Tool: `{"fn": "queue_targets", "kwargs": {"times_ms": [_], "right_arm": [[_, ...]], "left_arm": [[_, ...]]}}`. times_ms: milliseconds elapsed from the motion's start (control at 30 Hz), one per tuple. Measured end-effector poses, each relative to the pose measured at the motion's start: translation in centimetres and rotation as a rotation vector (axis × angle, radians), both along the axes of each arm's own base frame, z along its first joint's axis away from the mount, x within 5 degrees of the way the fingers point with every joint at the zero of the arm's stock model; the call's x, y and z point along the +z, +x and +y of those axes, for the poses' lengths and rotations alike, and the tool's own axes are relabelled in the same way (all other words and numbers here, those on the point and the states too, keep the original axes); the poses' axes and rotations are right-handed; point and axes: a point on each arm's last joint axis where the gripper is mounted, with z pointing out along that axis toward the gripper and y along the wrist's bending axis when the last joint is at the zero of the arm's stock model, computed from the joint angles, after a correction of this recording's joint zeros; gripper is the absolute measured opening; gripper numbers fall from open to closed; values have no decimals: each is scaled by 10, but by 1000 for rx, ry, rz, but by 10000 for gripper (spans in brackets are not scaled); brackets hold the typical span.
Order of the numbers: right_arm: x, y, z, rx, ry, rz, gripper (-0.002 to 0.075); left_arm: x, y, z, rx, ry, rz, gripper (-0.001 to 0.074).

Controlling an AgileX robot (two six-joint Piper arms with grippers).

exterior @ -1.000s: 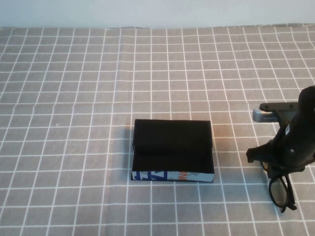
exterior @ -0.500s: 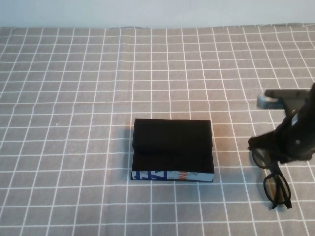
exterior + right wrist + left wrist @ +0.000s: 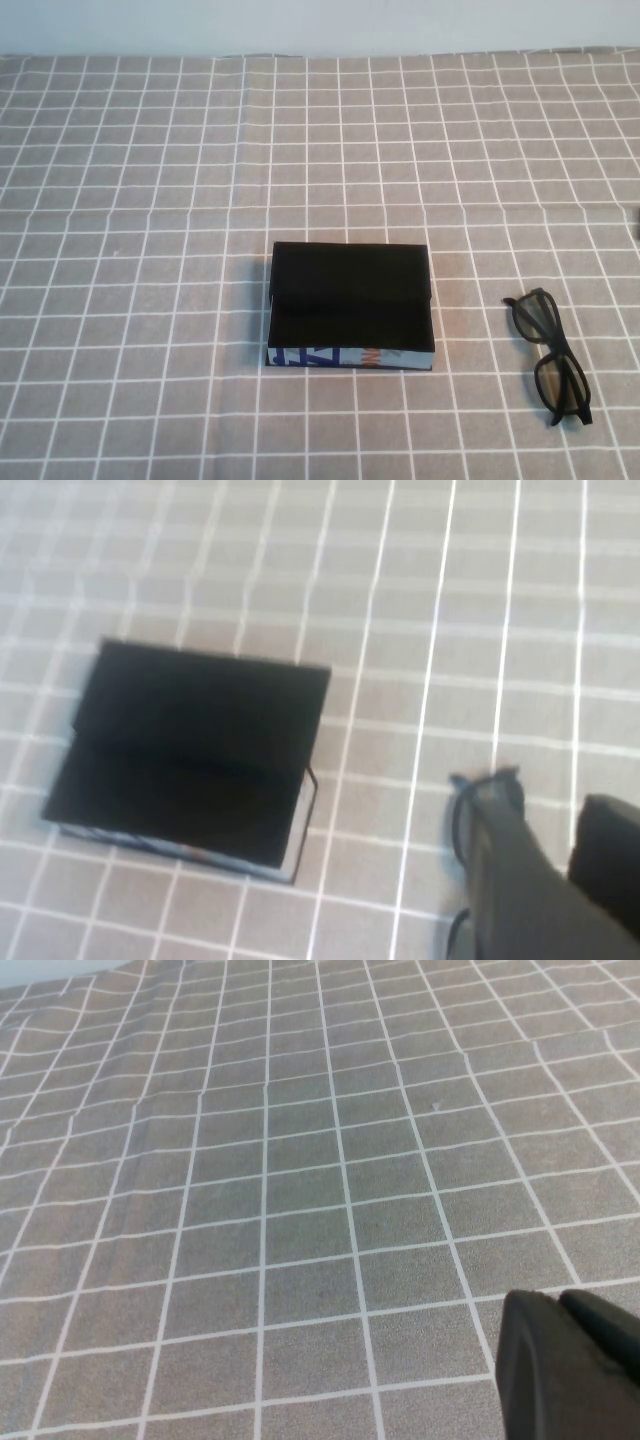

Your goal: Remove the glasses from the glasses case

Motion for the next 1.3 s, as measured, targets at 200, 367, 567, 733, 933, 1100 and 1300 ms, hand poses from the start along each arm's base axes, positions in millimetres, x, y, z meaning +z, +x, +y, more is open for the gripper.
{"fn": "queue_targets", "kwargs": {"times_ms": [200, 367, 567, 733, 933, 1100, 1300], "right_arm": [[-20, -60, -27, -5, 32, -312, 20], [-48, -84, -39, 6, -7, -525, -12], [-68, -99, -45, 3, 4, -569, -16], [-80, -105, -46, -8, 43, -548, -16], [-112, -117, -57, -166, 71, -523, -16], [-141, -122, -62, -294, 36, -531, -16], [-165, -119, -64, -327, -6, -473, -16]], "left_arm": [[0, 0, 0, 0, 0, 0, -4], [0, 0, 0, 0, 0, 0, -4], [0, 0, 0, 0, 0, 0, -4], [0, 0, 0, 0, 0, 0, -4], [0, 0, 0, 0, 0, 0, -4], [0, 0, 0, 0, 0, 0, -4], [0, 0, 0, 0, 0, 0, -4]]}}
